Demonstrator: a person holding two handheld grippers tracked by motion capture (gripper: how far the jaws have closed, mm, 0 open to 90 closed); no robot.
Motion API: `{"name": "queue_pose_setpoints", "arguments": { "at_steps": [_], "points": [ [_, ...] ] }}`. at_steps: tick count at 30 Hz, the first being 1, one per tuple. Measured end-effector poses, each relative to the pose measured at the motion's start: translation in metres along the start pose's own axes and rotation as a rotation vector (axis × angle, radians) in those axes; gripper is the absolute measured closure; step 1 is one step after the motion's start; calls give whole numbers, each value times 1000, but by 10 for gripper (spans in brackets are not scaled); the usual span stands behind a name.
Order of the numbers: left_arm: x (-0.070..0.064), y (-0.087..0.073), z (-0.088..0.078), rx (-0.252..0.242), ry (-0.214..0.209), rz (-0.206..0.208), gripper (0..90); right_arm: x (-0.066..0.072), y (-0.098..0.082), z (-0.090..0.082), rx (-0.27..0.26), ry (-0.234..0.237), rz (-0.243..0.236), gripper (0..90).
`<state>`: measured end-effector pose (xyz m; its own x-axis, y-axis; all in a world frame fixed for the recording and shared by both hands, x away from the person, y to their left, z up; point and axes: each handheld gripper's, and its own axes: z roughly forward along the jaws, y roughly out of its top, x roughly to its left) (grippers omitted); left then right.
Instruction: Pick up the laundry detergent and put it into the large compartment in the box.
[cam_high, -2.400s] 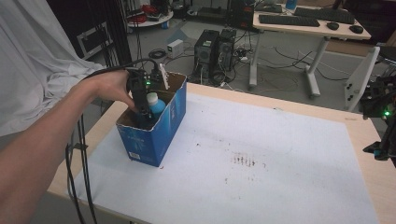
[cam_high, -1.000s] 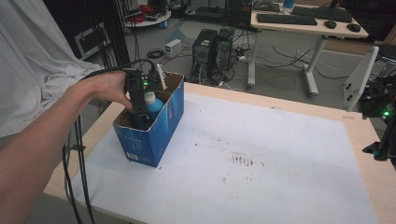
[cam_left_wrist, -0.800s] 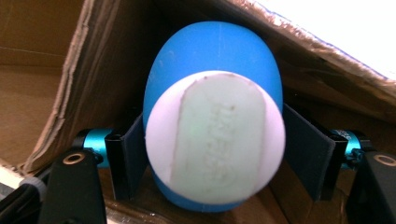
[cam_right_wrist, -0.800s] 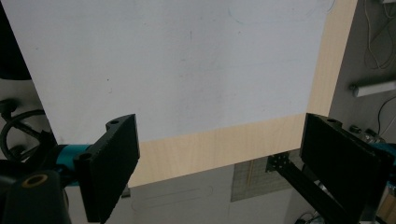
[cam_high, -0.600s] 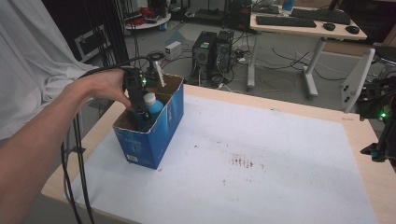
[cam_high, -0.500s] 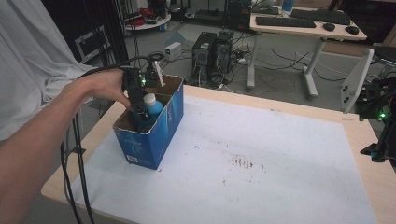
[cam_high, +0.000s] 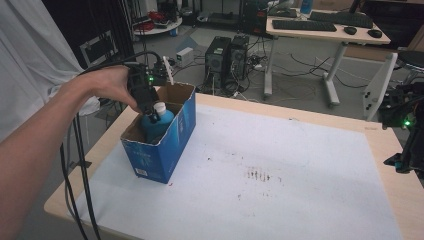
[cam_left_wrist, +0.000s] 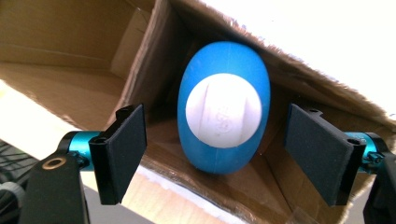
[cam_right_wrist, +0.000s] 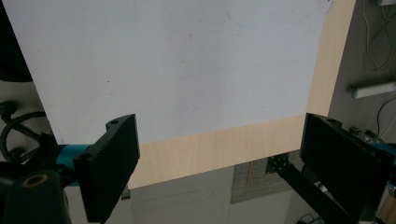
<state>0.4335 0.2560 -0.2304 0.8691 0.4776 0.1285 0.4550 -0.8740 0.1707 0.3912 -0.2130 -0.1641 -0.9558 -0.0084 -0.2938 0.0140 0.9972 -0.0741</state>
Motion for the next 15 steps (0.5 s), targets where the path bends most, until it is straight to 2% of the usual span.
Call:
{"name": "queue_pose_setpoints", "arguments": {
  "at_steps": [2,10,12,15],
  "points": [
    [-2,4,-7,-2,12,19,215,0,0,0,-3,-1,1,113],
    [-8,17,-32,-15,36,40,184,0,0,0,-3,0,1,113],
    [-11,22,-37,-16,50,56,184,0,0,0,-1,-1,4,113],
    [-18,32,-45,-32,43,85,184,-1,0,0,-2,1,1,113]
  ]
}}
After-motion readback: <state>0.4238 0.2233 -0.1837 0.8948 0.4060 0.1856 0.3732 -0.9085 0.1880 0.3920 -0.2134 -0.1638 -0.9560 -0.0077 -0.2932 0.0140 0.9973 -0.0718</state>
